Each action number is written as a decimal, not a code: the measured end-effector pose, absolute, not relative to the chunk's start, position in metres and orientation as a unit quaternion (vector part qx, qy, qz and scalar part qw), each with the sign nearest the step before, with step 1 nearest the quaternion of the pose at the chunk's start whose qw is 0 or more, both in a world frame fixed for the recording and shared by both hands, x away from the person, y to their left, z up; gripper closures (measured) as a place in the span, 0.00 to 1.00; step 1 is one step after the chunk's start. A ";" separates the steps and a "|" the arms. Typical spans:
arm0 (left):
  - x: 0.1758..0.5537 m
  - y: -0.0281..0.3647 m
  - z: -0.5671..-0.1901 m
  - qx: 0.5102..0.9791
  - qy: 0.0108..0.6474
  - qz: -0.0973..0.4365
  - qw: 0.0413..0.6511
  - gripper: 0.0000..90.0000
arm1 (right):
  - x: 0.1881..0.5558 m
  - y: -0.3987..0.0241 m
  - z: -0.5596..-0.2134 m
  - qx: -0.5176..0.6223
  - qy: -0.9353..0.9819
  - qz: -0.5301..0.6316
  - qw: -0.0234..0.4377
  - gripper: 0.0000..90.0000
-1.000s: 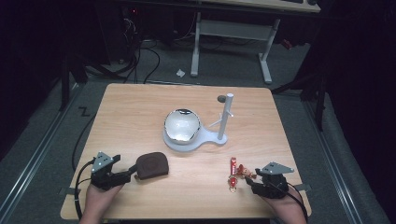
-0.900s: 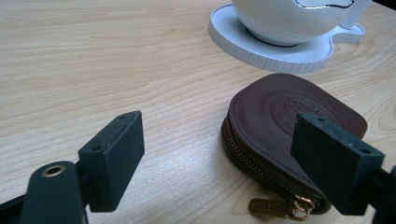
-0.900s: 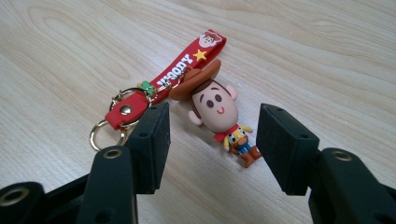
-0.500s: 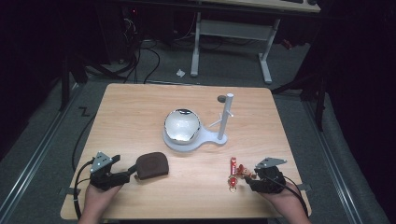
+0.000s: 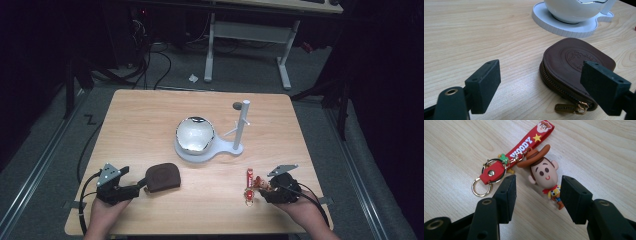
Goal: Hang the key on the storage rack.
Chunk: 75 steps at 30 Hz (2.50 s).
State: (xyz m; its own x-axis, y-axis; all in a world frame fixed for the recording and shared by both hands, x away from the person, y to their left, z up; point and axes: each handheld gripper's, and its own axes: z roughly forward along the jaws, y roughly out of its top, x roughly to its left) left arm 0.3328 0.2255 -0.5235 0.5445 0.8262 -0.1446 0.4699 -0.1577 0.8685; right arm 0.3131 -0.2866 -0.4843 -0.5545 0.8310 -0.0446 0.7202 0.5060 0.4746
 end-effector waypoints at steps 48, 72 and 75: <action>0.314 0.252 -0.523 0.721 0.463 0.196 0.477 0.19 | 0.348 -0.285 -0.486 0.427 0.889 0.145 0.077 0.60; 0.302 0.262 -0.525 0.719 0.471 0.204 0.468 0.20 | 0.355 -0.277 -0.491 0.410 0.902 0.123 0.063 0.70; 0.302 0.262 -0.524 0.718 0.472 0.204 0.469 0.20 | 0.354 -0.275 -0.485 0.407 0.904 0.119 0.062 0.71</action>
State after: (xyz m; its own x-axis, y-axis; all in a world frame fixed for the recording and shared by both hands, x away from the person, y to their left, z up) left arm 0.3018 0.2617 -0.5244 0.4719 0.8689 -0.1495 0.4857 -0.1147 0.8666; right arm 0.3536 -0.2751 -0.4850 -0.6612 0.7501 -0.0145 0.7208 0.6405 0.2649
